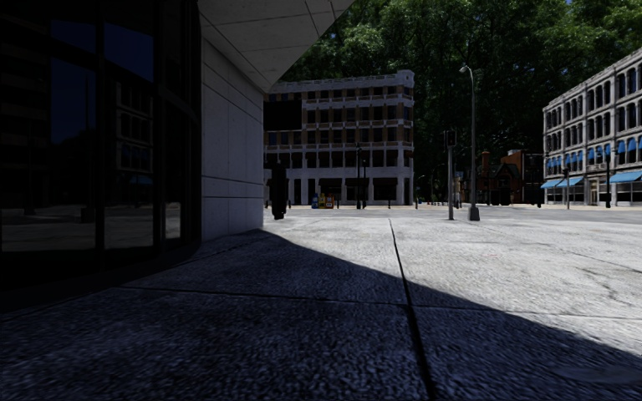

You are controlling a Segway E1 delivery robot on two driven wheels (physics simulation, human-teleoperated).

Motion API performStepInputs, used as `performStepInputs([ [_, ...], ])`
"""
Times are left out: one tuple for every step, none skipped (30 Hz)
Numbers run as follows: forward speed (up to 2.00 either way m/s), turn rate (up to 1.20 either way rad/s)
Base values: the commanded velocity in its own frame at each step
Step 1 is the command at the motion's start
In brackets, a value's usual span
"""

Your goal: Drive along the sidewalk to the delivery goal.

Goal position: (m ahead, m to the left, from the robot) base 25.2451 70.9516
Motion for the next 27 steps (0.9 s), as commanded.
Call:
performStepInputs([
  [2.0,0.0],
  [2.0,0.0],
  [2.0,0.0],
  [2.0,0.0],
  [2.0,0.0],
  [2.0,0.0],
  [2.0,0.0],
  [2.0,0.0],
  [2.0,0.0],
  [2.0,0.0],
  [2.0,0.0],
  [2.0,0.0],
  [2.0,0.0],
  [2.0,0.0],
  [2.0,0.0],
  [2.0,0.0],
  [2.0,0.0],
  [2.0,0.0],
  [2.0,0.0],
  [2.0,0.0],
  [2.0,0.0],
  [2.0,0.0],
  [2.0,0.0],
  [2.0,0.0],
  [2.0,0.0],
  [2.0,0.0],
  [2.0,0.0],
])
